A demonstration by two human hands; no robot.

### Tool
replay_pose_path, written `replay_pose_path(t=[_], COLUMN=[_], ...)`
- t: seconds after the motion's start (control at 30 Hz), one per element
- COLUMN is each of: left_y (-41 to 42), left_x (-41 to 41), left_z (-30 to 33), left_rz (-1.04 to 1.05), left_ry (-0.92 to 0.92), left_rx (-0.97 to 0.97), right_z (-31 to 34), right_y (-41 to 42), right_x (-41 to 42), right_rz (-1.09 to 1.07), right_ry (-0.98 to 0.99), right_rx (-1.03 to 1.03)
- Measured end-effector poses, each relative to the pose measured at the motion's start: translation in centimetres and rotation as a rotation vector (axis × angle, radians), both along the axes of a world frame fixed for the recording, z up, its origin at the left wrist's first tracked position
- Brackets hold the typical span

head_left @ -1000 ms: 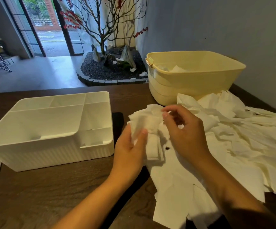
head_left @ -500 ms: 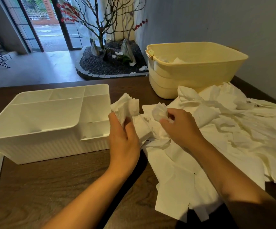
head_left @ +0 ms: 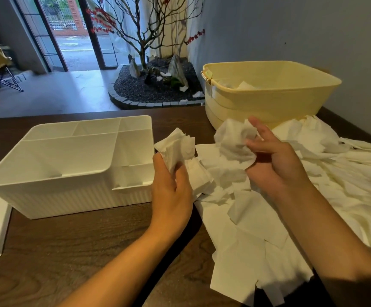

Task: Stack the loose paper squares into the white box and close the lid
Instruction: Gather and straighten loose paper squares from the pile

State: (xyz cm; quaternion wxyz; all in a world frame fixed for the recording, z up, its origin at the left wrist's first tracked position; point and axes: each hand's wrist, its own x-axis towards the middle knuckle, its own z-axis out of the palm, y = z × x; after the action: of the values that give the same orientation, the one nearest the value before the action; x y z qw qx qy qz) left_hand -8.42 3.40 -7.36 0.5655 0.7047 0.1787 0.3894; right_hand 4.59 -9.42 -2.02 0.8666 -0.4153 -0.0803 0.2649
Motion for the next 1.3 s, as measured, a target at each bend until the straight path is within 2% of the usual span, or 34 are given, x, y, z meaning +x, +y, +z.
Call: replay_pose_path(t=[0.07,0.13,0.23,0.3,0.37,0.4,0.43,0.5,0.53,0.57,0.73,0.87,0.97,1.03,1.17,1.3], left_y=[-0.1,-0.1,0.0,0.0,0.1,0.0,-0.1,-0.2,-0.2,-0.1,-0.1,-0.1,-0.1,-0.1,0.2,0.3], left_x=[0.1,0.1,0.1,0.1,0.1,0.1,0.1,0.1,0.1,0.1,0.0,-0.1,-0.2,-0.3,-0.4,-0.4], left_z=[0.0,0.0,-0.1,-0.2,-0.1,-0.1,-0.1,0.0,0.0,0.0,0.1,0.1,0.3,0.4,0.6,0.6], left_rz=[0.005,0.001,-0.018,-0.031,-0.044,-0.05,-0.052,-0.046,-0.046,-0.051,-0.074,-0.084,-0.084,-0.073,-0.044,-0.046], left_ry=[0.002,0.005,0.005,0.012,0.007,0.003,-0.005,-0.015,-0.012,-0.012,-0.005,-0.016,-0.026,-0.027,-0.033,-0.017], left_rx=[0.004,0.002,-0.013,-0.028,-0.049,-0.055,-0.058,-0.053,-0.054,-0.058,-0.069,-0.082,-0.101,-0.11,-0.127,-0.118], right_z=[0.2,-0.3,-1.1,-0.6,0.9,1.5,1.6,1.3,0.9,0.7,0.6,0.8,1.2,1.3,1.4,0.9], right_y=[0.0,0.3,1.2,0.9,-0.2,-0.8,-1.2,-1.2,-1.0,-0.8,-0.3,-0.1,-0.4,-0.6,-1.0,-1.2], right_x=[0.2,0.0,-0.4,-0.3,-0.6,-1.0,-1.1,-1.2,-1.5,-1.9,-2.9,-2.4,-1.7,-1.5,-1.2,-1.1], right_rz=[-0.02,0.029,0.099,-0.037,-0.147,-0.121,-0.088,-0.09,-0.127,-0.183,-0.447,-0.428,-0.37,-0.292,0.042,-0.047], right_ry=[0.09,0.166,0.092,-0.132,-0.483,-0.637,-0.787,-1.079,-1.185,-1.231,-0.963,-0.804,-0.682,-0.729,-0.867,-0.946], right_rx=[0.113,0.074,-0.299,-0.468,-0.407,-0.339,-0.366,-0.699,-0.884,-0.97,-0.662,-0.791,-0.738,-0.701,-0.607,-0.688])
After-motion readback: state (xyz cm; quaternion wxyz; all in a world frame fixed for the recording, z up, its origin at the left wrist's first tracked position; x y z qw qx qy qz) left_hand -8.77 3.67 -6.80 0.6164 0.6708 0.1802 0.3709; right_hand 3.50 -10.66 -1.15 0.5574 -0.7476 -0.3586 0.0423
